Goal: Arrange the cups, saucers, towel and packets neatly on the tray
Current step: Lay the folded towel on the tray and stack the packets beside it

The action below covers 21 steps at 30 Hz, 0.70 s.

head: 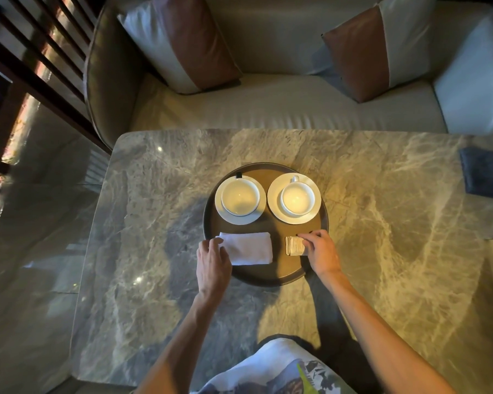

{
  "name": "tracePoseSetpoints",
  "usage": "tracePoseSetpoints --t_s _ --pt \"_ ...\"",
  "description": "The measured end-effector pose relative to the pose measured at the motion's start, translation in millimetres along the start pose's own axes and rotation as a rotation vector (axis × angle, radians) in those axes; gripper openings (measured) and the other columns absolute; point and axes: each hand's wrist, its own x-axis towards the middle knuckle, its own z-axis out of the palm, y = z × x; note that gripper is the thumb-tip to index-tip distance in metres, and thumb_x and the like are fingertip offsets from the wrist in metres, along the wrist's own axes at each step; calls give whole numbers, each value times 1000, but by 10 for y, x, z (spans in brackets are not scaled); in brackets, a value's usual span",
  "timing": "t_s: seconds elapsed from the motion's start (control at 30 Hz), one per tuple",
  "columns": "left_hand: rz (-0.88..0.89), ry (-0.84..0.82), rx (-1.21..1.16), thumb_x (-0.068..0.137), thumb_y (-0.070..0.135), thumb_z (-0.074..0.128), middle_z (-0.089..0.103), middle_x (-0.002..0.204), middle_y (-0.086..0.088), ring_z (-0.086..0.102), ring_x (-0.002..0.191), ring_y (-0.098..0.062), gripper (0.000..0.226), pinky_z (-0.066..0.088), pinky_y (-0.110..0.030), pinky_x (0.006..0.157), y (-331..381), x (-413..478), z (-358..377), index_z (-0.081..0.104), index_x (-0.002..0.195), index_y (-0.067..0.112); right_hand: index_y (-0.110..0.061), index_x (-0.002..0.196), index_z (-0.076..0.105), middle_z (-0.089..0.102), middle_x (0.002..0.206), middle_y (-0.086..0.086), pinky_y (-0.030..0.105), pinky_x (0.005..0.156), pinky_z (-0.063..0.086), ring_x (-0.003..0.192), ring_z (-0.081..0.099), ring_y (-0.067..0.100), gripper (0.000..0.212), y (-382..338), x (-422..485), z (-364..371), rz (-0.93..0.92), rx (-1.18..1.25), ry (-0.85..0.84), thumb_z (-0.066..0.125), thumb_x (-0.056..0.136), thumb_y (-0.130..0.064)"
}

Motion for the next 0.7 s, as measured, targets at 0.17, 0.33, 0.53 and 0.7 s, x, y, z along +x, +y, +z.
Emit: tracePoseSetpoints --t_s 0.17,0.33,0.53,0.7 --pt "-38 42 -18 96 11 43 54 115 -16 50 110 -32 27 46 -44 94 -8 57 6 58 119 9 -21 129 64 54 123 3 26 94 47 115 56 19 33 17 21 -37 12 -9 -18 57 97 -21" --pt "-207 75 -86 96 12 42 51 122 -19 45 117 -37 28 40 -46 102 -30 207 -35 54 121 7 -13 120 66 64 116 9 23 89 41 109 60 23 25 112 2 -119 103 142 270 54 97 -14" --pt "-447 -63 -298 93 11 38 61 112 -23 54 93 -32 27 46 -39 80 -140 403 -11 55 110 -1 -3 122 58 63 110 18 43 94 50 101 60 32 29 313 -15 -9 501 560 159 56 98 -18" --pt "-597 -120 -484 88 8 46 66 107 -19 66 98 -40 30 58 -55 83 -208 452 2 57 115 12 -12 105 61 59 96 11 32 77 45 89 51 23 11 322 -39 74 565 785 155 61 95 -12"
